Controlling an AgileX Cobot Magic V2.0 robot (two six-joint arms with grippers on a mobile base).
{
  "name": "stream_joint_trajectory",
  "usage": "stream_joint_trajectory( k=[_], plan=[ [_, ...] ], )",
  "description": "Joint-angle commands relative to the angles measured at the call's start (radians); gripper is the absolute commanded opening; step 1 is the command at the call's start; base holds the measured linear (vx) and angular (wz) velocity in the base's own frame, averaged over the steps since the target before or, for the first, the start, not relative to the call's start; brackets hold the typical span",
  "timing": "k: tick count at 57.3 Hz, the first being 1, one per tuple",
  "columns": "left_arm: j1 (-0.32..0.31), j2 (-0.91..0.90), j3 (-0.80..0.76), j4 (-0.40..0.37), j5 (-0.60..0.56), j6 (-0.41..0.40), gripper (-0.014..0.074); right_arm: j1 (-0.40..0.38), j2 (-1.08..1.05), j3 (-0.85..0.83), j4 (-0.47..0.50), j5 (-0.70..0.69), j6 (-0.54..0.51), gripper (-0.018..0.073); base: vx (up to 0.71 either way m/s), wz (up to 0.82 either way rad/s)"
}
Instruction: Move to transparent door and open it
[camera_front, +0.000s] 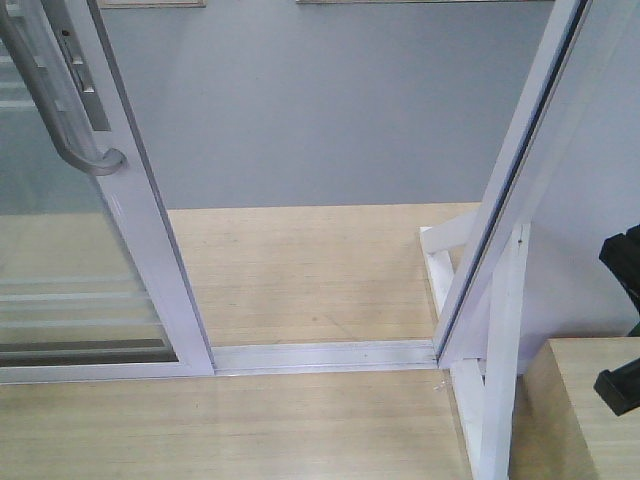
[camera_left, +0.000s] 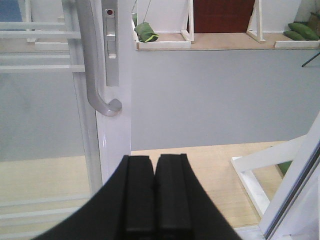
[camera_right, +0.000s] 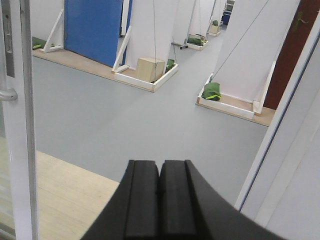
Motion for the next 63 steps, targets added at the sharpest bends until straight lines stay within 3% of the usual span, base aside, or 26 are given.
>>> stream_joint_trajectory(
  k=[1, 10, 15, 26, 32, 52, 57, 63],
  plan=[
    [-0.005, 0.006, -0.027, -0.022, -0.073, -0.002, 0.0, -0.006, 0.005, -0.029, -0.002, -0.079, -0.001, 0.0002, 0.0, 0.0],
    [-0.005, 0.006, -0.027, -0.022, -0.074, -0.002, 0.0, -0.006, 0.005, -0.029, -0.002, -0.079, -0.001, 0.0002, 0.0, 0.0],
    [-0.009, -0.008, -0.028, 0.048, -0.097, 0.037, 0.0, -0.006, 0.005, -0.029, -0.003, -0.078, -0.001, 0.0002, 0.0, 0.0],
    [-0.14, -0.028, -0.028, 0.178, -0.223, 0.056, 0.0, -0.006, 0.005, -0.029, -0.003, -0.06, -0.001, 0.0002, 0.0, 0.0],
    [-0.153, -0.023, -0.028, 0.172, -0.291, 0.049, 0.0, -0.006, 0.005, -0.029, -0.003, -0.057, -0.001, 0.0002, 0.0, 0.0],
    [-0.152, -0.021, -0.028, 0.117, -0.31, 0.047, 0.0, -0.006, 0.005, -0.029, -0.003, -0.057, -0.001, 0.0002, 0.0, 0.0],
    [-0.152, -0.012, -0.027, 0.148, -0.322, 0.008, 0.0, -0.006, 0.005, -0.029, -0.003, -0.057, -0.001, 0.0002, 0.0, 0.0],
    [-0.152, -0.012, -0.027, 0.28, -0.327, -0.149, 0.0, -0.006, 0.005, -0.029, -0.003, -0.057, -0.001, 0.0002, 0.0, 0.0]
  ],
)
